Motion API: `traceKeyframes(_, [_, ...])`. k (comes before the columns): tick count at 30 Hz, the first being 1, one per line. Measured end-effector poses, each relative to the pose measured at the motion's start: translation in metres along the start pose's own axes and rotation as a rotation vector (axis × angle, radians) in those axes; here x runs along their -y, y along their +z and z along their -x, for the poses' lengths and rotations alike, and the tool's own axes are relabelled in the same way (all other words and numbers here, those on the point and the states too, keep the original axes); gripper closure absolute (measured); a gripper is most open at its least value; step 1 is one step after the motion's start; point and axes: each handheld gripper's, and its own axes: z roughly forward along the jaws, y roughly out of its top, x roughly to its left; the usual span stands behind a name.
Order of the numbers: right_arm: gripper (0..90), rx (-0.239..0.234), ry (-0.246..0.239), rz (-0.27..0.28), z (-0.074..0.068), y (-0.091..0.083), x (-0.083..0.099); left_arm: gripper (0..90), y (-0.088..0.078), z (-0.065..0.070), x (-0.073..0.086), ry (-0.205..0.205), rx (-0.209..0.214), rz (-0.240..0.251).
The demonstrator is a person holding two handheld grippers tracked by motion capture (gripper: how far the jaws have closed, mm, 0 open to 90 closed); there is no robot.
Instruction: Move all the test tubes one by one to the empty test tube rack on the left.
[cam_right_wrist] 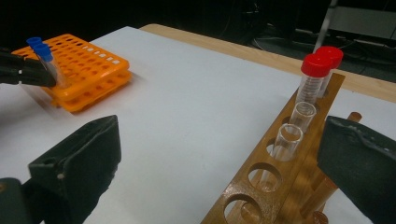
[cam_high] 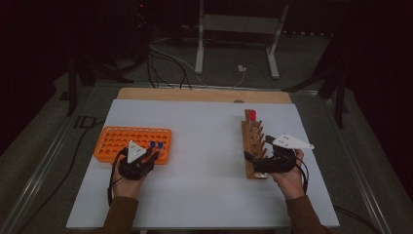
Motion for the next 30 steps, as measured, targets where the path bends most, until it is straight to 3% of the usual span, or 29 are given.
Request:
traceKeyframes(7, [0.2,0.009,-0.006,-0.002,0.002,-0.001,-0.001,44.3,-0.009,0.0,0.0,-0.033,-0.01,0.04])
traceKeyframes(12, [0.2,0.026,-0.007,-0.019,0.007,0.001,-0.002,32.9,-0.016,0.004,-0.004,-0.071,0.015,0.096])
traceKeyframes(16, [0.3,0.046,-0.008,-0.04,0.012,0.006,-0.003,17.4,-0.02,0.009,-0.009,-0.087,0.011,0.124])
traceKeyframes(22, [3.0,0.072,-0.009,-0.081,0.02,0.016,-0.004,1.0,-0.02,0.018,-0.015,-0.079,0.021,0.139])
traceKeyframes(26, [9.4,0.086,0.002,-0.102,0.025,0.024,-0.004,0.3,-0.02,0.023,-0.019,-0.064,0.035,0.137])
traceKeyframes(30, [30.4,0.107,-0.005,-0.13,0.029,0.033,-0.002,0.8,-0.02,0.028,-0.022,-0.039,0.052,0.131])
